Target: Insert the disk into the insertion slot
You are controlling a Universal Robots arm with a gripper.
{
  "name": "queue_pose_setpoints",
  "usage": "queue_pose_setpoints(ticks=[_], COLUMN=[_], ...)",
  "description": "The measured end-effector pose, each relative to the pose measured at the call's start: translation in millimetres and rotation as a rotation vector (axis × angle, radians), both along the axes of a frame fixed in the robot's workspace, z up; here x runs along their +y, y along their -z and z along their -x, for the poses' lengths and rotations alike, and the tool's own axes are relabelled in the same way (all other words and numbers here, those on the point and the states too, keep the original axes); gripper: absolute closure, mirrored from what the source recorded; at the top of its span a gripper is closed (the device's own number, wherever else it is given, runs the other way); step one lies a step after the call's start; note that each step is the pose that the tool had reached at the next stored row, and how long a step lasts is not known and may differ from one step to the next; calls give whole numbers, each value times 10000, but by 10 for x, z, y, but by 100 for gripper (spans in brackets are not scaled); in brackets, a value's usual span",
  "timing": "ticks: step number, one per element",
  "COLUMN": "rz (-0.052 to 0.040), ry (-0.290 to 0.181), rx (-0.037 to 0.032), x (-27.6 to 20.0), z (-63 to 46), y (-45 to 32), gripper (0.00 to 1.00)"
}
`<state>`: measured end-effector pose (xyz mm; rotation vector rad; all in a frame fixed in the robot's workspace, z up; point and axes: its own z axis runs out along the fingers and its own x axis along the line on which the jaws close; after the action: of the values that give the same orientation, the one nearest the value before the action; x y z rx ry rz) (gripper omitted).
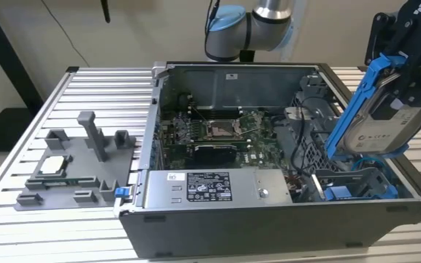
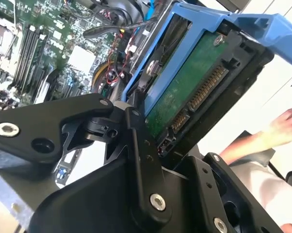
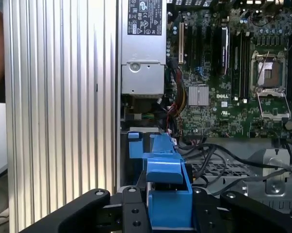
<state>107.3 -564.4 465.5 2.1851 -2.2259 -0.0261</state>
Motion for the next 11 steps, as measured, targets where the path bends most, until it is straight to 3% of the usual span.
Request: queue_pose_setpoints(ticks=[1,5,11], rz=[-3,-5,-4], ry=[0,-1,-1], rx=[-27,-27,14], x=[0,1,1], z=[-1,-1,-59], y=[2,11,117], gripper=[100,100,100])
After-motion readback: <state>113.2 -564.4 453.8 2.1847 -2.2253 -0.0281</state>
